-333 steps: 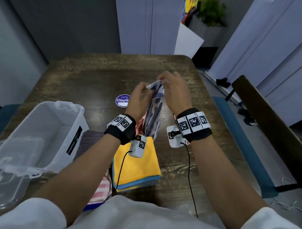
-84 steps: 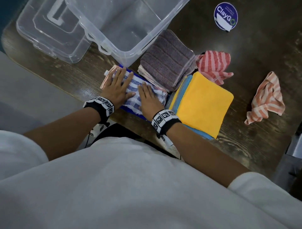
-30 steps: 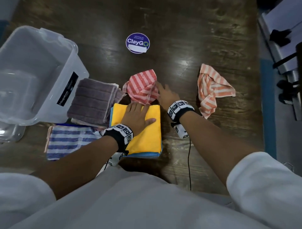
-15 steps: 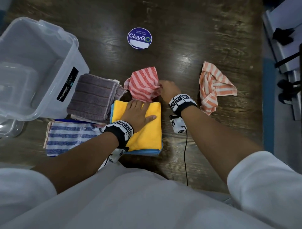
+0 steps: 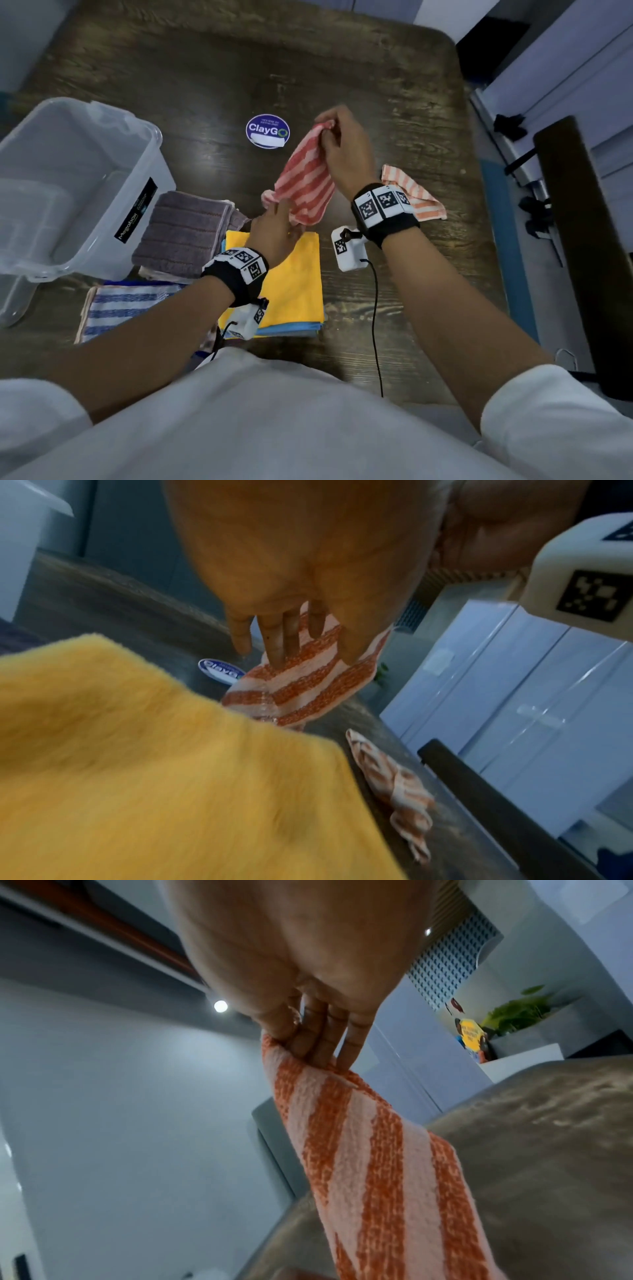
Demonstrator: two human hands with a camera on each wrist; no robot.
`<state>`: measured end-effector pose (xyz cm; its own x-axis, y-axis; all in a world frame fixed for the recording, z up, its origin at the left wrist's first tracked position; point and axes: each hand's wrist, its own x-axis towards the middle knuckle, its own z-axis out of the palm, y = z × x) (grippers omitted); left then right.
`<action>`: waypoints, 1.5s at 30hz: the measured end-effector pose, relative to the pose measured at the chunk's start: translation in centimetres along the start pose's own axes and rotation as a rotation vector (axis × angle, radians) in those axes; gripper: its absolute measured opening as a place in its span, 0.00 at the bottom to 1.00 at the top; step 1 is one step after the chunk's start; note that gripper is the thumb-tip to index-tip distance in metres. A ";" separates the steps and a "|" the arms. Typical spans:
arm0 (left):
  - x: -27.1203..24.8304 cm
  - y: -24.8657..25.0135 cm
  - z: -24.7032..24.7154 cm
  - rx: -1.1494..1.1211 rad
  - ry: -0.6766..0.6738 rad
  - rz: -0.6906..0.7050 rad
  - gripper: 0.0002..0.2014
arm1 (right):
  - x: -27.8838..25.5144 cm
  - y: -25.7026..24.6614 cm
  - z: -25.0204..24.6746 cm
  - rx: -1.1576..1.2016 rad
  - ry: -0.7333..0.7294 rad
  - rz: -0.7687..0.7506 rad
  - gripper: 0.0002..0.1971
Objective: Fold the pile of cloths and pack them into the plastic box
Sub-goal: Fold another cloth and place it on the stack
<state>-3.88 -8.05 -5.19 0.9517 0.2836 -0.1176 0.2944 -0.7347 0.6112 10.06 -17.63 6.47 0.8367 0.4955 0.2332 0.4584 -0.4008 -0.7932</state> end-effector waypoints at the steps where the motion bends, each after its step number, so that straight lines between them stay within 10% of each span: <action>1: 0.2 0.4 -0.7 -0.058 0.032 0.000 0.24 | 0.0 -1.2 -0.7 0.009 0.030 -0.021 0.09; 9: -0.7 2.9 -3.5 -0.225 -0.003 0.065 0.58 | -1.7 -9.2 -4.8 0.072 0.228 -0.166 0.05; 15: -3.0 6.2 -6.6 -0.486 0.319 0.120 0.11 | -3.7 -10.5 -7.3 0.113 0.365 -0.153 0.06; 21: -2.2 7.7 -11.1 -0.619 0.336 0.240 0.05 | -6.1 -7.0 -5.5 0.121 0.404 0.086 0.08; 32: -1.8 8.7 -14.4 -0.399 0.180 0.183 0.09 | -11.6 -7.7 -2.9 0.269 -0.158 0.257 0.37; 45: -2.2 11.8 -15.5 -0.146 0.179 0.223 0.08 | -11.0 -7.6 -2.0 -0.155 0.173 0.199 0.10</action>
<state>-3.85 -7.80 14.47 0.9570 0.2390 0.1642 0.0520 -0.6984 0.7138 -2.02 -21.59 11.02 0.9473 0.2621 0.1842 0.3090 -0.5964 -0.7409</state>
